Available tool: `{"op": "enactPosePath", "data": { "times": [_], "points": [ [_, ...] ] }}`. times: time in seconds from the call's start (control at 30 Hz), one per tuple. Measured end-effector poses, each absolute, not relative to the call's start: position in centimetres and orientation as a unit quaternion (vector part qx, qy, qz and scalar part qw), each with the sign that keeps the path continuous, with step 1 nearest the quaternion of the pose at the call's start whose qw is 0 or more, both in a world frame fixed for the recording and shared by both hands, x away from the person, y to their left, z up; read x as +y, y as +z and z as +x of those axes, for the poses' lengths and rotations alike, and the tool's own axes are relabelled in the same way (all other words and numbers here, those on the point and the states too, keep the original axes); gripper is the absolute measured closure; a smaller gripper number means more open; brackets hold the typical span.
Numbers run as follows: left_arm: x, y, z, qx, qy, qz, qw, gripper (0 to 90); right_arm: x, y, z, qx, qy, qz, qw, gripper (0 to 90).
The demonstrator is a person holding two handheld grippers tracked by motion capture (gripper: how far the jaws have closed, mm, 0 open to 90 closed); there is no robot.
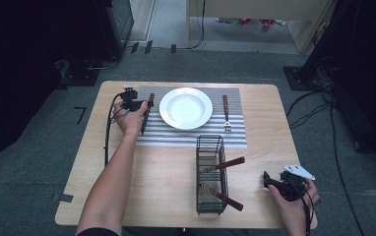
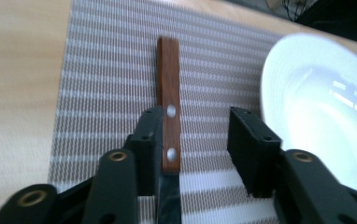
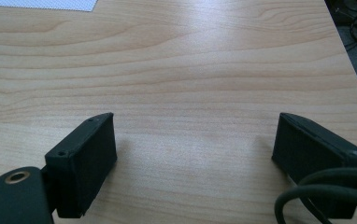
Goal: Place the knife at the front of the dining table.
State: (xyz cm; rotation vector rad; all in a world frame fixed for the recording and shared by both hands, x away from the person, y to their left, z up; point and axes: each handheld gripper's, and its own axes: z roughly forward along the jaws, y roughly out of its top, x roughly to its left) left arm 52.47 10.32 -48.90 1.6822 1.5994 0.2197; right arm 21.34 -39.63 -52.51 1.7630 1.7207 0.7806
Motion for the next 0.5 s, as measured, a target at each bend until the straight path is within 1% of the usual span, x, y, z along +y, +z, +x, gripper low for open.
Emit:
{"op": "enactPosePath", "data": {
  "times": [0.03,0.07,0.1,0.13,0.2,0.23,0.3,0.4,0.5],
  "points": [
    [10.4,-49.1,52.4,0.630,0.083,0.665,0.391,58.4,-39.6,-52.5,21.3,0.640,0.290,0.656,0.275,13.3],
    [10.4,-49.3,52.2,0.632,0.081,0.669,0.383,61.8,-39.6,-52.5,21.3,0.640,0.290,0.656,0.274,13.3],
    [10.5,-49.4,52.0,0.634,0.082,0.667,0.381,67.0,-39.6,-52.5,21.3,0.640,0.290,0.656,0.275,13.3],
    [10.8,-49.3,51.6,0.636,0.081,0.666,0.382,74.4,-39.6,-52.5,21.3,0.640,0.290,0.656,0.275,13.3],
    [11.0,-49.3,51.3,0.632,0.086,0.667,0.384,81.5,-39.6,-52.5,21.3,0.640,0.290,0.656,0.275,13.3],
    [11.1,-49.2,51.1,0.629,0.089,0.670,0.384,81.5,-39.6,-52.5,21.3,0.640,0.290,0.656,0.275,13.3],
    [11.6,-49.0,50.5,0.624,0.096,0.672,0.387,86.1,-39.6,-52.5,21.3,0.640,0.290,0.656,0.275,13.3],
    [11.9,-48.9,49.9,0.624,0.103,0.677,0.377,89.9,-39.6,-52.5,21.3,0.640,0.290,0.656,0.275,13.3],
    [12.2,-49.0,49.2,0.620,0.107,0.683,0.371,90.0,-39.6,-52.5,21.3,0.640,0.290,0.656,0.275,13.3]
  ]
}}
